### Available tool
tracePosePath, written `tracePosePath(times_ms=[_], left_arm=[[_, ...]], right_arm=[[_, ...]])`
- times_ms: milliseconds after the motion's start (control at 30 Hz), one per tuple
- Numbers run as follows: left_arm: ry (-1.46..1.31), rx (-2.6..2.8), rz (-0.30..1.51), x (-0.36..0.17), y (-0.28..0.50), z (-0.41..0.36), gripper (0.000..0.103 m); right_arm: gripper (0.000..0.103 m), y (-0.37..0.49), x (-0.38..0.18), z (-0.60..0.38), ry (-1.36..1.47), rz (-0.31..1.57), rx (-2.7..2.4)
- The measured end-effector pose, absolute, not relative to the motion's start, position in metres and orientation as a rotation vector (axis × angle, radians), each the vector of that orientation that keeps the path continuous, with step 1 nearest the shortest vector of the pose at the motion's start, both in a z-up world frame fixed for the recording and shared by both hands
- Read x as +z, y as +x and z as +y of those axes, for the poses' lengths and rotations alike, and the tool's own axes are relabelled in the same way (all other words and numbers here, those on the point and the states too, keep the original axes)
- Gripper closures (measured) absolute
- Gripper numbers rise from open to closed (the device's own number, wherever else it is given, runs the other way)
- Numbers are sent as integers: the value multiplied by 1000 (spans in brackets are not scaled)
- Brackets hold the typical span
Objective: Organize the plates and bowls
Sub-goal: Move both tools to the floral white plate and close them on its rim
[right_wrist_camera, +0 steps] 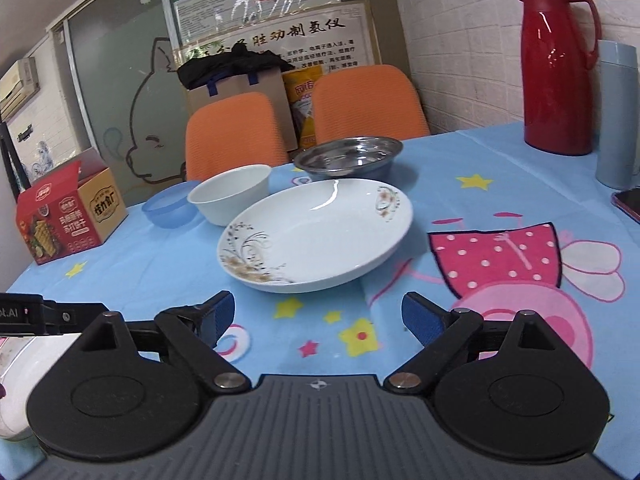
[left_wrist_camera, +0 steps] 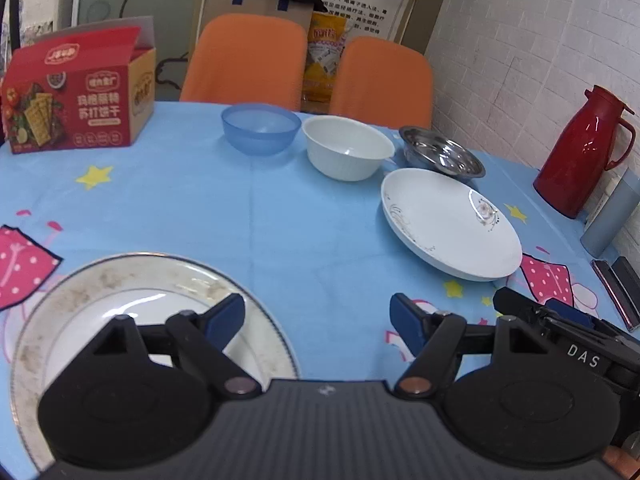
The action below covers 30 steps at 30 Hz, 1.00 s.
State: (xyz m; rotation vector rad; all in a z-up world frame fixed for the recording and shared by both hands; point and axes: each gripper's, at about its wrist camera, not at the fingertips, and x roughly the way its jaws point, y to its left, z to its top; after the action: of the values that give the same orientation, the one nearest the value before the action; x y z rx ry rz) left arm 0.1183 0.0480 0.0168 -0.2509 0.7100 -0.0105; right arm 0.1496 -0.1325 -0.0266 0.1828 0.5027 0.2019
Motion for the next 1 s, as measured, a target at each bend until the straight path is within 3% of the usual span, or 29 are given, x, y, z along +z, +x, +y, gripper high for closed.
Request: tracePosePath(times_ms=[267,500,1000], left_arm=[[-169,29,694,31,167,11,29],[-143,59,724,27,220,1,29],[-157,61,815,-12,285,-24,29]], right_arm=[[0,214,0,-166,152,430,175],[0,275,-27,-167,131,552,199],[0,284,-42,-165,105,621,224]])
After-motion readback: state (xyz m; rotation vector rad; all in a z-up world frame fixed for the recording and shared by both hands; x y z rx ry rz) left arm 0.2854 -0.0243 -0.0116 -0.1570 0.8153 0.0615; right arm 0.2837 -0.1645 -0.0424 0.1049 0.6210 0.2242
